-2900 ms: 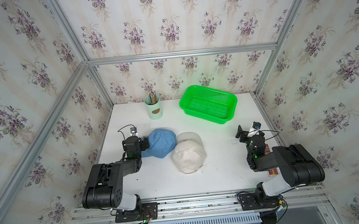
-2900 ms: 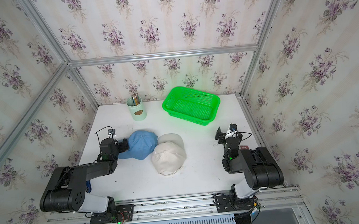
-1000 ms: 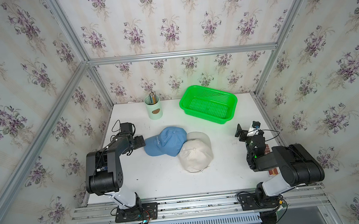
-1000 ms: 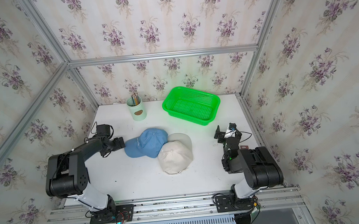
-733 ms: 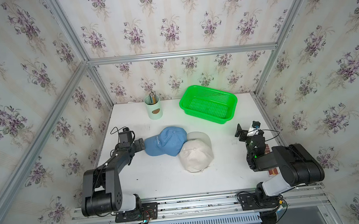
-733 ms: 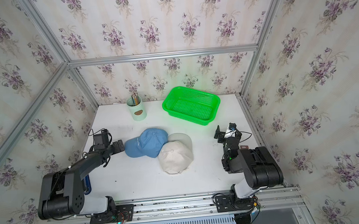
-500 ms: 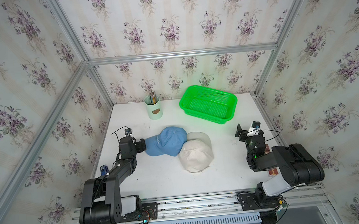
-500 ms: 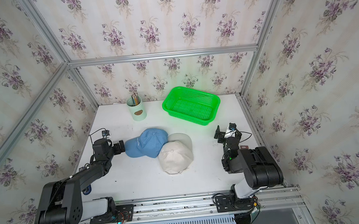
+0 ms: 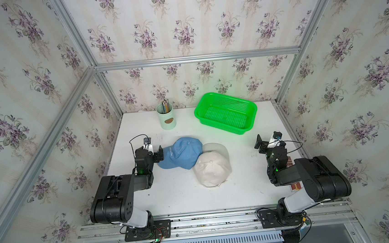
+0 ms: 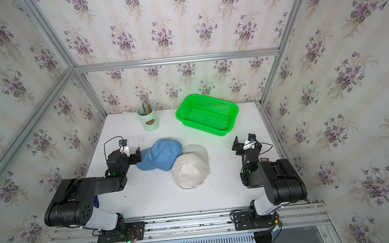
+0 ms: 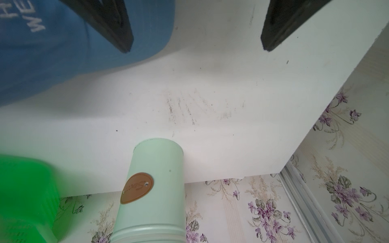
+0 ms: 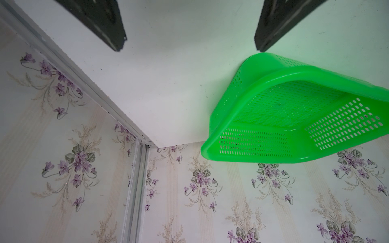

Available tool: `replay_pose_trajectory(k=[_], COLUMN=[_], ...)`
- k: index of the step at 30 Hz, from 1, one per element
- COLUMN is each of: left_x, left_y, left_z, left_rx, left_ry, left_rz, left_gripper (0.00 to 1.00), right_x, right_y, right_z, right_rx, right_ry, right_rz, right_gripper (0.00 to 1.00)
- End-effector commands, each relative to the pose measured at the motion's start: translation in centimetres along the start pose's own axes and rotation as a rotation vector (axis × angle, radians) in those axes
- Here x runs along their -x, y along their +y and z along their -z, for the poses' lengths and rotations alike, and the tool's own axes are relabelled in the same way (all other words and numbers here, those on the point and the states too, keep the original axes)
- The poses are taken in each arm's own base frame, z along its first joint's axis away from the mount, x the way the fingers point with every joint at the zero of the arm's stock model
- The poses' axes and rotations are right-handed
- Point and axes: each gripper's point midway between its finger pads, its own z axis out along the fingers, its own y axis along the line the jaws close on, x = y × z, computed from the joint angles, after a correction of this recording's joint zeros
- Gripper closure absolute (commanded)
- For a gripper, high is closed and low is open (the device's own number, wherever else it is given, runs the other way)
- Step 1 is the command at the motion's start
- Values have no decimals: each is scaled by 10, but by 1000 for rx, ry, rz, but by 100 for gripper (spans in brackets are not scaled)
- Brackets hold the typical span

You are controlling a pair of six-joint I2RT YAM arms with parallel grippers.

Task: Turn the baseball cap inside out
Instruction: Reset both arms

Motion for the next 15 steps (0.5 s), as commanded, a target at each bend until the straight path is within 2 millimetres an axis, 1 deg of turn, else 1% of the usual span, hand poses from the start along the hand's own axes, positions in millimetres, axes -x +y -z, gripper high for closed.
replay_pose_trajectory(k=[1, 6, 8, 11, 14, 15], left_x=[6, 6, 7, 6, 6, 6], left_y=[-4, -7, -6, -2, -11, -10], left_z=[-4, -2, -3, 2, -4, -3], left_rx=[-23, -29, -26, -7, -53, -45], left_ry=[1, -11, -17, -32, -16, -9], left_rz=[-31, -40, -38, -16, -49, -40], left_gripper=[1, 1, 1, 1, 1, 1], right_x=[10, 10, 10, 10, 10, 10], right_y=[0, 0, 0, 0, 0, 0], right_z=[-1, -1, -1, -1, -1, -1], right_rx=[-6, -6, -6, -5, -6, -6], right_ry=[-39, -39, -38, -39, -39, -39], right_rz=[1, 1, 1, 1, 1, 1], right_gripper=[0, 0, 0, 0, 0, 0])
